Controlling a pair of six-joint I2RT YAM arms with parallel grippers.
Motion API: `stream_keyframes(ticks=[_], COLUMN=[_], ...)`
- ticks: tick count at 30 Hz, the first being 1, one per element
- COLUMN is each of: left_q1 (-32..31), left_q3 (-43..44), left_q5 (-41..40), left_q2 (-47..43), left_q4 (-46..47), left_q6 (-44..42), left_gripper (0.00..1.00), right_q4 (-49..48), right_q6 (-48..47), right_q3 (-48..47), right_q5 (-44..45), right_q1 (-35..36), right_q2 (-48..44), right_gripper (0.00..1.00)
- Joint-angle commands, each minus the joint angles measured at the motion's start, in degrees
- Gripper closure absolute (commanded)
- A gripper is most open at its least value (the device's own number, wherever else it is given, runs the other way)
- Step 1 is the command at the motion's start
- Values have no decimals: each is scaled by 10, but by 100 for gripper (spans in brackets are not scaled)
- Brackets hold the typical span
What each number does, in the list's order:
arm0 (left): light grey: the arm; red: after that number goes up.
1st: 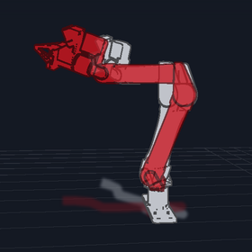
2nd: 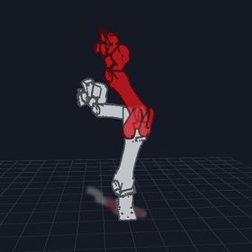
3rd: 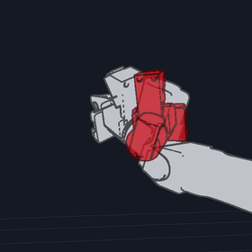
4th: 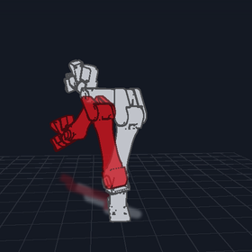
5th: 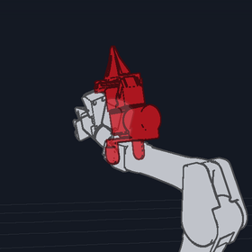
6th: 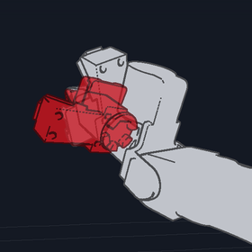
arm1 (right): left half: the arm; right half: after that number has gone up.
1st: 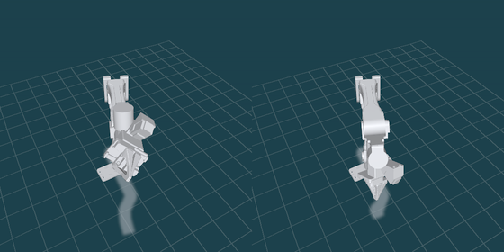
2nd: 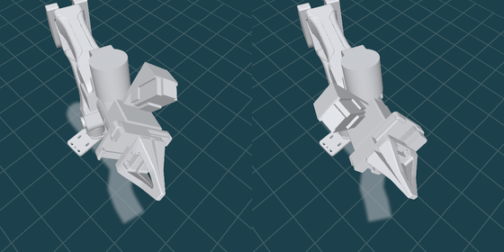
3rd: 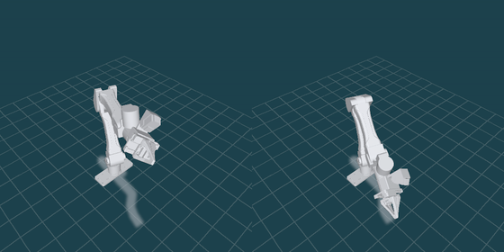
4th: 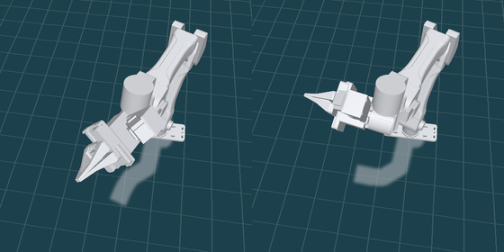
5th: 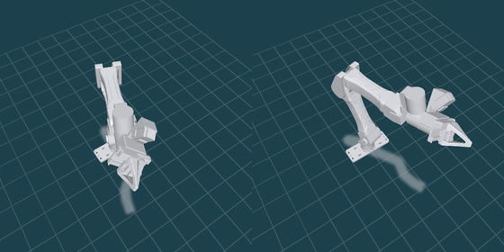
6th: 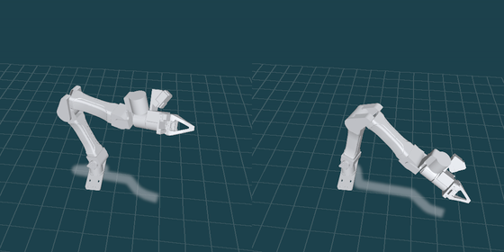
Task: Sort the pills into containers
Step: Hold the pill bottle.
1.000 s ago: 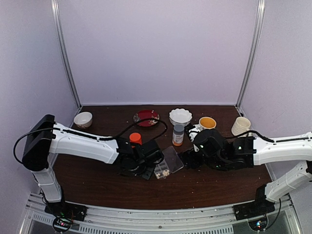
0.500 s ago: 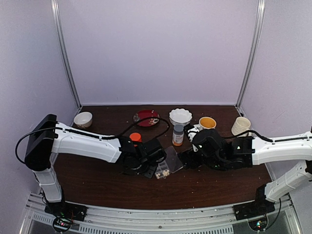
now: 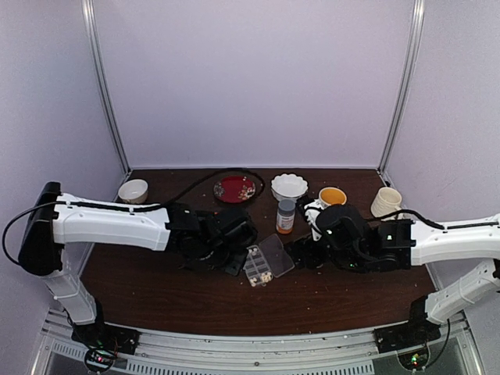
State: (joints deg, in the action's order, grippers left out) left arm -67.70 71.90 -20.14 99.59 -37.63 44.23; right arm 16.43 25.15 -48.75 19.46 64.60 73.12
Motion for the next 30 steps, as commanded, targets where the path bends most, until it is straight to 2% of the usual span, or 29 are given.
stream_keyframes(ticks=[1,6,9,13,17,22,30], left_q1=[3,22,41,46,46,46,47], left_q3=[3,-24,-34,-18,-16,-12,-22], left_q5=[37,118,194,274,340,387,396], left_q2=[-82,-170,-199,-215,-226,-240,-266], left_q4=[31,102,146,176,225,253,264], left_q6=[-15,-11,-9,-15,-10,7,21], left_gripper=[80,80,80,80,80,81,82], right_q4=[-89,-218,-282,-326,-346,-322,-310], right_q6=[-14,-34,-49,-56,-59,-94,-124], right_q3=[39,107,139,154,135,102,72], right_q5=[-55,-156,-230,-295,-353,-352,-350], right_q1=[1,1,1,1,2,4,4], right_q2=[-56,-128,-165,-186,-178,-164,-149], right_gripper=[17,17,19,17,21,26,35])
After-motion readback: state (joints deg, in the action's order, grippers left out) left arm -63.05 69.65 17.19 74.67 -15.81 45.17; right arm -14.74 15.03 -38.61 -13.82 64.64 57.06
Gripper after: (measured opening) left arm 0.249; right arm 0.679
